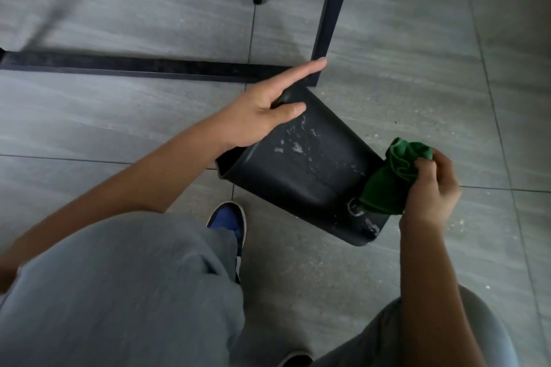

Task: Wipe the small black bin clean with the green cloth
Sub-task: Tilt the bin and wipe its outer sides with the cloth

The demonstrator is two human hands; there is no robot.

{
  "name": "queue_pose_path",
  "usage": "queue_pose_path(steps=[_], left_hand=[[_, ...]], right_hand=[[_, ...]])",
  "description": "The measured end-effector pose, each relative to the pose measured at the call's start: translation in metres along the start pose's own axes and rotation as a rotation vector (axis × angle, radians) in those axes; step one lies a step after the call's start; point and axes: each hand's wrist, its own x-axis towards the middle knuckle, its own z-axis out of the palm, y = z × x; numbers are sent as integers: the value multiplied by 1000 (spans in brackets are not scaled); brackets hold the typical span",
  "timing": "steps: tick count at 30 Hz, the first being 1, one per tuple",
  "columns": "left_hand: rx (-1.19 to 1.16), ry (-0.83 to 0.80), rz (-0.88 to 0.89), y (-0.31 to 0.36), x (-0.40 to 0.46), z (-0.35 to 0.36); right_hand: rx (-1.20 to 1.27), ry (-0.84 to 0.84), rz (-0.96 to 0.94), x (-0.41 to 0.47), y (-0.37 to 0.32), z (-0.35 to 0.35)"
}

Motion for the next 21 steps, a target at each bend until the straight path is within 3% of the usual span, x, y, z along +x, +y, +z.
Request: queue_pose_path(steps=[5,9,16,21], left_hand=[[-421,26,-135,-11,-3,-2],[-190,41,-145,-25,-7,-6],[-91,168,-130,-29,-14,-4],[-170,307,-229,-56,-35,-4]], right_hand=[[-35,32,-41,2,8,1],[-66,21,-49,3,8,-3],[-101,-37,42,11,-8,3],[73,-318,71,5,-43,11]])
